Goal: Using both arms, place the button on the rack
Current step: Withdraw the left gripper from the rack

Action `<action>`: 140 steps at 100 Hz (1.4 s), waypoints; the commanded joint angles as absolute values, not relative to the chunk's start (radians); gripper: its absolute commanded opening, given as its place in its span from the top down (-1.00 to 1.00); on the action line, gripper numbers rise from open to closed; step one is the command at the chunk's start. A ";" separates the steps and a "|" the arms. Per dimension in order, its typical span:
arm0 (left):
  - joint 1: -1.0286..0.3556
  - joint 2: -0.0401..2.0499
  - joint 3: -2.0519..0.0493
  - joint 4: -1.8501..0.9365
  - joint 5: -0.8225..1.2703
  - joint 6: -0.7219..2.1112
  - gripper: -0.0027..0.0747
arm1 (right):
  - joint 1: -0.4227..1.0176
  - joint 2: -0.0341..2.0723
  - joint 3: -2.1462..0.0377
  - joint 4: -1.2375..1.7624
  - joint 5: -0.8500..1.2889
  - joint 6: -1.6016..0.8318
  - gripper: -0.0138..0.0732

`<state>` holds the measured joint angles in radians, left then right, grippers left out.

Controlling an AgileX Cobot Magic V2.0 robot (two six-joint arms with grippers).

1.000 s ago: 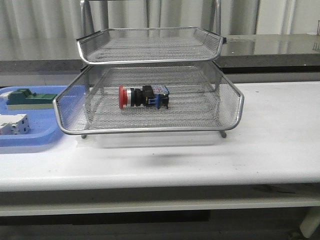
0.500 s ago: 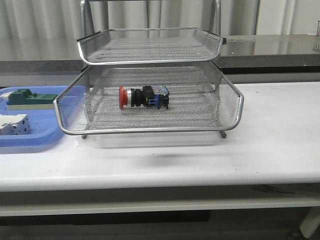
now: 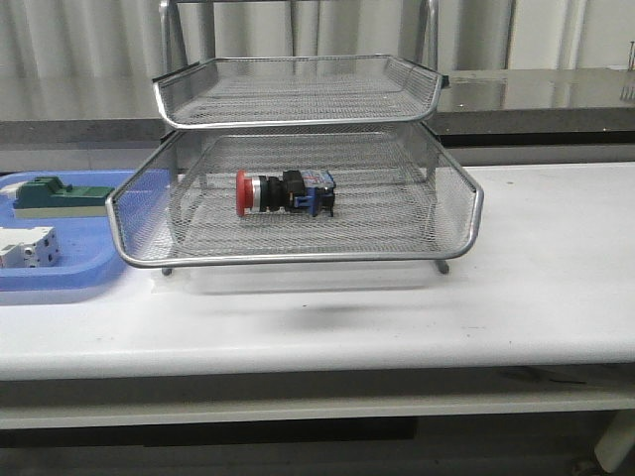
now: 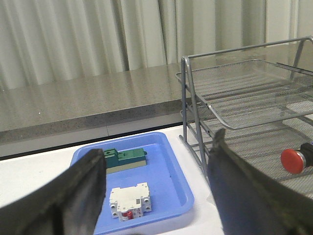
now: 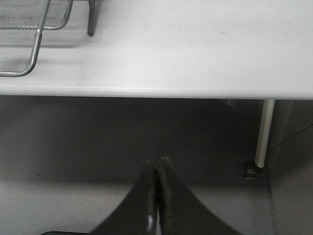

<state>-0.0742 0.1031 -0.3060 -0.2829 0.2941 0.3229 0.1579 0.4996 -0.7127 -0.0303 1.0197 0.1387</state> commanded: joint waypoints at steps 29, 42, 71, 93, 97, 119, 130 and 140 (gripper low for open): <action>-0.073 0.110 -0.329 -0.298 0.209 0.314 -0.15 | 0.157 0.504 -0.737 -0.048 0.965 0.134 0.83; -0.073 0.110 -0.329 -0.298 0.211 0.314 0.17 | 0.157 0.504 -0.737 -0.048 0.965 0.134 0.83; -0.073 0.110 -0.329 -0.298 0.211 0.314 0.98 | 0.157 0.504 -0.737 -0.048 0.965 0.134 0.83; -0.073 0.110 -0.329 -0.298 0.211 0.314 0.98 | 0.157 0.504 -0.737 -0.048 0.965 0.134 0.83; -0.073 0.110 -0.329 -0.298 0.211 0.314 0.98 | 0.157 0.504 -0.737 -0.048 0.965 0.134 0.83; -0.073 0.110 -0.329 -0.298 0.211 0.314 0.98 | 0.157 0.504 -0.737 -0.048 0.958 0.134 0.83; -0.073 0.110 -0.329 -0.298 0.211 0.314 0.98 | 0.157 0.504 -0.737 -0.048 0.929 0.134 0.83; -0.073 0.110 -0.329 -0.298 0.211 0.314 0.98 | 0.157 0.504 -0.737 -0.046 0.891 0.134 0.83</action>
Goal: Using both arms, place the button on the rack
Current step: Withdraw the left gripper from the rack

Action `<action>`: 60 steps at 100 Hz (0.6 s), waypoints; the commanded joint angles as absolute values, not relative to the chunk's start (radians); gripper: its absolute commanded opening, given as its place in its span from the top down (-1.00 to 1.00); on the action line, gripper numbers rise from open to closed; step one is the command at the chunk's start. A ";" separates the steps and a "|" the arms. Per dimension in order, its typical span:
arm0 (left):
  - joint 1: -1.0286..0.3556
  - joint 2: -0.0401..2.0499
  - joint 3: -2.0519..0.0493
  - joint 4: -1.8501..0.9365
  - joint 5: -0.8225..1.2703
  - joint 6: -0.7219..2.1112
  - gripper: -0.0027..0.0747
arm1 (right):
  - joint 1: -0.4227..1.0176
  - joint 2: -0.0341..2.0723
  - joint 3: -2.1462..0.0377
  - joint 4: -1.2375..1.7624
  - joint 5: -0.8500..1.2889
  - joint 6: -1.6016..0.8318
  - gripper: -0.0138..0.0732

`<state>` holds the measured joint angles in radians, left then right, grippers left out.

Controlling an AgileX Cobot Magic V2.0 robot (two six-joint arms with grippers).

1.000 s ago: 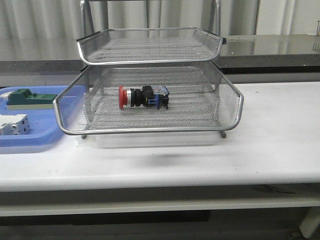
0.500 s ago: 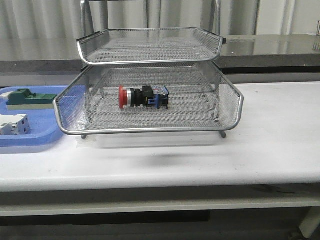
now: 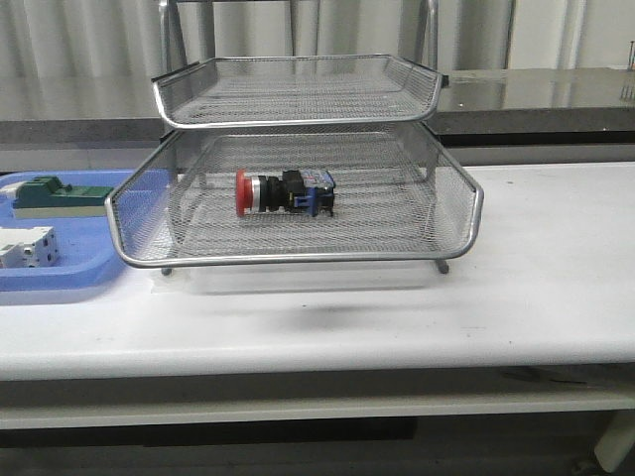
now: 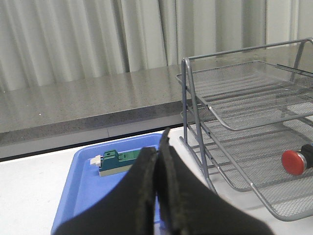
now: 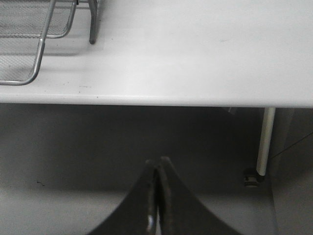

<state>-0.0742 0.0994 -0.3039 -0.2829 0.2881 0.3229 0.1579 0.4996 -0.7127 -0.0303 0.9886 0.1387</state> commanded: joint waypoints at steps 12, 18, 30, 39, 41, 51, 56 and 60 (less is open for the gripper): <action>-0.073 0.110 -0.329 -0.298 0.211 0.314 0.98 | 0.157 0.511 -0.737 -0.034 0.824 0.134 0.83; -0.073 0.110 -0.329 -0.298 0.211 0.314 0.98 | 0.157 0.522 -0.737 -0.021 0.786 0.134 0.83; -0.073 0.110 -0.329 -0.298 0.211 0.314 0.98 | 0.157 0.580 -0.737 0.040 0.707 0.134 0.83; -0.073 0.110 -0.329 -0.298 0.211 0.314 0.98 | 0.157 0.650 -0.737 0.124 0.667 0.133 0.83; -0.073 0.110 -0.329 -0.298 0.211 0.314 0.98 | 0.157 0.669 -0.738 0.148 0.660 0.130 0.83; -0.073 0.110 -0.329 -0.298 0.211 0.314 0.98 | 0.158 0.760 -0.747 0.238 0.643 0.104 0.83; -0.073 0.110 -0.329 -0.298 0.211 0.314 0.98 | 0.158 0.804 -0.754 0.274 0.643 0.066 0.83; -0.073 0.110 -0.329 -0.298 0.211 0.314 0.98 | 0.158 0.844 -0.760 0.305 0.646 0.035 0.83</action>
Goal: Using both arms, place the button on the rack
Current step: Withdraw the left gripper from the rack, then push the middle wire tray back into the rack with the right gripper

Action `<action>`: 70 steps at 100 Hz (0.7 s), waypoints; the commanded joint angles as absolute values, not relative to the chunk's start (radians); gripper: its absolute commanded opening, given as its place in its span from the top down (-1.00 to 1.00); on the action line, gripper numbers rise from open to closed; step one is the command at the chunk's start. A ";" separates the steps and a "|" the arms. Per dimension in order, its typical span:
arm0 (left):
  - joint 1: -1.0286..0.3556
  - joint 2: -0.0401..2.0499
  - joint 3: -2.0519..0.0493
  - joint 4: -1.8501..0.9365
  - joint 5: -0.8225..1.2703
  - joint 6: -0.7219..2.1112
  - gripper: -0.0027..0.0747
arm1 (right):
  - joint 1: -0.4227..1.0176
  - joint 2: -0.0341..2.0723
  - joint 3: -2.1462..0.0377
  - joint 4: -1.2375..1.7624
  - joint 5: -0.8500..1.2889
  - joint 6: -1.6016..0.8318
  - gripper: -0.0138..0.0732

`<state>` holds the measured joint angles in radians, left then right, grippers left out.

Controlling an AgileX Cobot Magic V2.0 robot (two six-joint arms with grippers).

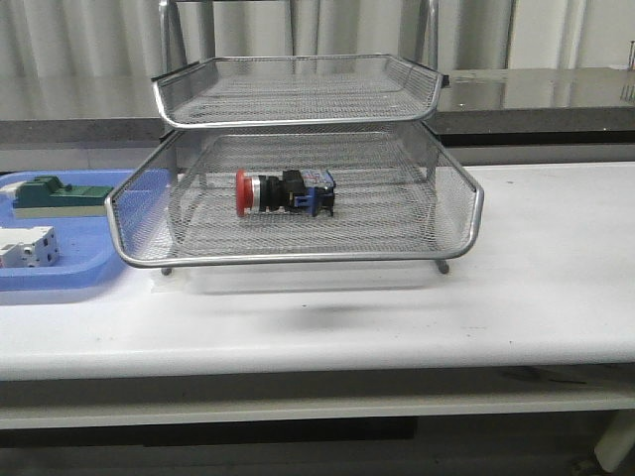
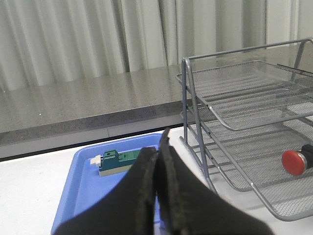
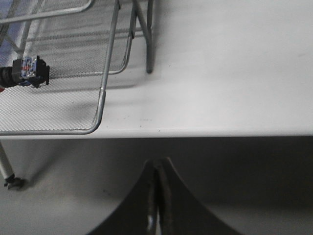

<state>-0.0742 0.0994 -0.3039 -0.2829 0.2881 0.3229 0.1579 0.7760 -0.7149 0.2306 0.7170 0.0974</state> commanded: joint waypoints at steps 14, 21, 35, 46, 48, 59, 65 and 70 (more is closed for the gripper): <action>-0.073 0.110 -0.329 -0.298 0.211 0.314 0.98 | 0.185 0.970 -0.788 0.385 0.660 -0.078 0.83; -0.073 0.110 -0.329 -0.298 0.211 0.314 0.98 | 0.226 1.030 -0.804 0.391 0.660 -0.096 0.83; -0.073 0.110 -0.329 -0.298 0.211 0.314 0.98 | 0.331 1.157 -0.843 0.391 0.656 -0.100 0.83; -0.073 0.110 -0.329 -0.298 0.211 0.314 0.98 | 0.424 1.258 -0.879 0.390 0.646 -0.106 0.83; -0.073 0.110 -0.329 -0.298 0.211 0.314 0.98 | 0.441 1.276 -0.884 0.390 0.644 -0.106 0.83; -0.073 0.110 -0.329 -0.298 0.211 0.314 0.98 | 0.524 1.362 -0.928 0.374 0.623 -0.106 0.83; -0.073 0.110 -0.329 -0.298 0.211 0.314 0.98 | 0.562 1.411 -0.958 0.351 0.617 -0.106 0.82; -0.073 0.110 -0.329 -0.298 0.211 0.314 0.98 | 0.591 1.447 -0.984 0.332 0.616 -0.106 0.81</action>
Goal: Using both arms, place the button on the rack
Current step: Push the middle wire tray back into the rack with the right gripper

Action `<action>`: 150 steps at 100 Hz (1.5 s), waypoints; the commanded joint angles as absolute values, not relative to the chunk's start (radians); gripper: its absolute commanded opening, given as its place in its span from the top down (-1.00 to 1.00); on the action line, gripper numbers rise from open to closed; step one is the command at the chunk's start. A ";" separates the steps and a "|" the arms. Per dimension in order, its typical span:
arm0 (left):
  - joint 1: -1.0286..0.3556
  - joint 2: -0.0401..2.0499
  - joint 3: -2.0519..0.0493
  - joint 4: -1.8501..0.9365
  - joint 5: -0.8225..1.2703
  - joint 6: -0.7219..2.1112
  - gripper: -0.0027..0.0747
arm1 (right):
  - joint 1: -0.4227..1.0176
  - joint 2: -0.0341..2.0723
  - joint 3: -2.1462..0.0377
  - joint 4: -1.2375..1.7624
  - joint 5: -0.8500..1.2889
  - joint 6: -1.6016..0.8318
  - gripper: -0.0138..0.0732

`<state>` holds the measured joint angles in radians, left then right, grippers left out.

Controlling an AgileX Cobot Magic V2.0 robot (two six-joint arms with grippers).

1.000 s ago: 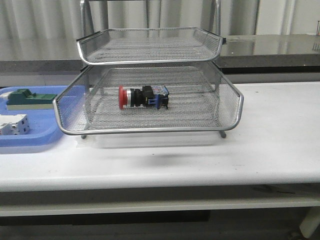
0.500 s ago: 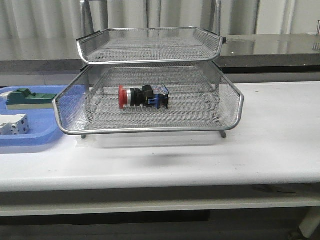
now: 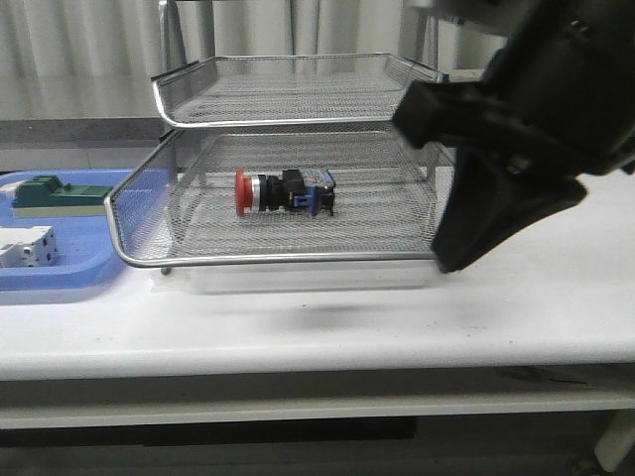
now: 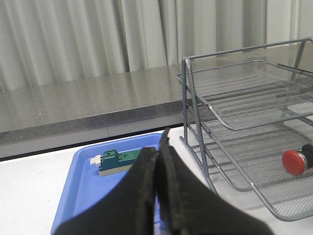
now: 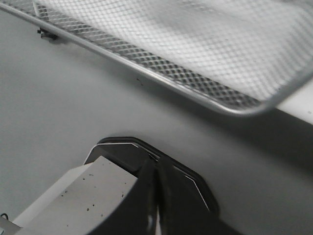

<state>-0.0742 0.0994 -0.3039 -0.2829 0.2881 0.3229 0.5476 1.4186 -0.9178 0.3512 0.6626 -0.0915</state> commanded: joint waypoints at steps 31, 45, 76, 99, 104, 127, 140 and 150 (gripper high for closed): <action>-0.073 0.110 -0.329 -0.298 0.211 0.314 0.98 | 0.705 1.613 -1.117 0.191 0.621 -0.106 0.81; -0.073 0.110 -0.329 -0.298 0.211 0.314 0.98 | 0.713 1.659 -1.149 0.145 0.628 -0.106 0.81; -0.073 0.110 -0.329 -0.298 0.211 0.314 0.98 | 0.713 1.694 -1.150 0.029 0.599 -0.106 0.81; -0.073 0.110 -0.329 -0.298 0.211 0.314 0.98 | 0.710 1.713 -1.157 -0.054 0.506 -0.106 0.81; -0.073 0.110 -0.329 -0.298 0.211 0.314 0.98 | 0.710 1.724 -1.170 -0.073 0.500 -0.106 0.81; -0.073 0.110 -0.329 -0.298 0.211 0.314 0.98 | 0.683 1.782 -1.275 -0.120 0.500 -0.106 0.81; -0.073 0.110 -0.329 -0.298 0.211 0.314 0.98 | 0.644 1.823 -1.349 -0.133 0.504 -0.106 0.81; -0.073 0.110 -0.329 -0.298 0.211 0.314 0.98 | 0.609 1.850 -1.399 -0.136 0.507 -0.106 0.81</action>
<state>-0.0742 0.0994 -0.3039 -0.2829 0.2881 0.3229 0.6398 1.8806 -1.3340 -0.1067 0.5567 -0.0957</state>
